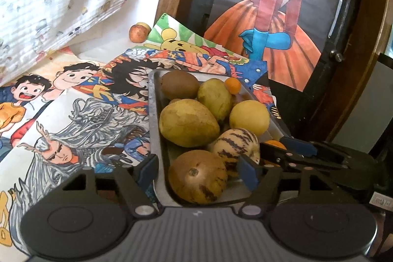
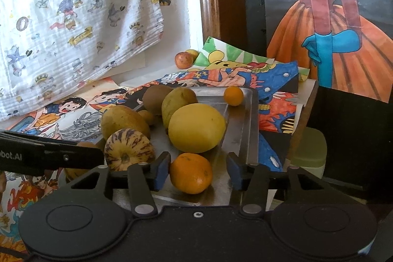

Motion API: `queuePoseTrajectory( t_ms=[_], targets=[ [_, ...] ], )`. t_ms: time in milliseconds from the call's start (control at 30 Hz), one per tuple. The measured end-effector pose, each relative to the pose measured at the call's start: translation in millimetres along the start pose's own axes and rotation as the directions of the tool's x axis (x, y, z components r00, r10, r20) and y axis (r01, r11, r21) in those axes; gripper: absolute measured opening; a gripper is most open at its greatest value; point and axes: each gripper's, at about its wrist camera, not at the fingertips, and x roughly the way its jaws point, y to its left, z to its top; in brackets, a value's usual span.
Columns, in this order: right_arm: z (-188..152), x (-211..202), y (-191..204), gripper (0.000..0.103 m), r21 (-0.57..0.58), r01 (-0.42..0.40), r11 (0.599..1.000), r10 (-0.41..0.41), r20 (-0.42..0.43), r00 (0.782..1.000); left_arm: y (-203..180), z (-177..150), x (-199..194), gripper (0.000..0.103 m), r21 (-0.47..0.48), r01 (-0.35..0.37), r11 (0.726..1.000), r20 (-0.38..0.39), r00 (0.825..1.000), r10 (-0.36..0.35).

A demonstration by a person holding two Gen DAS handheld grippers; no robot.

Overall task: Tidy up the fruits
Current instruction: 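Lower the orange onto the tray with the right tool while the left tool sets the striped melon down, then open both tools and lift them away from the tray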

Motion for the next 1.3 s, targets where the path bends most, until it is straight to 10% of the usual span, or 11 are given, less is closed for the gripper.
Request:
queuePoseTrajectory(
  t_ms=[500,1300],
  targets=[
    [2,-24,6,0.08,0.027,0.059,0.998,-0.061,0.078,0.995,12,0,-21,0.102,-0.067,-0.076,0.995,0.083,0.993,0.082],
    [5,-73,32,0.102,0.024,0.106,0.994,-0.108,0.122,0.987,25,-10,-55,0.102,-0.063,-0.22,0.973,0.109,0.968,0.226]
  ],
)
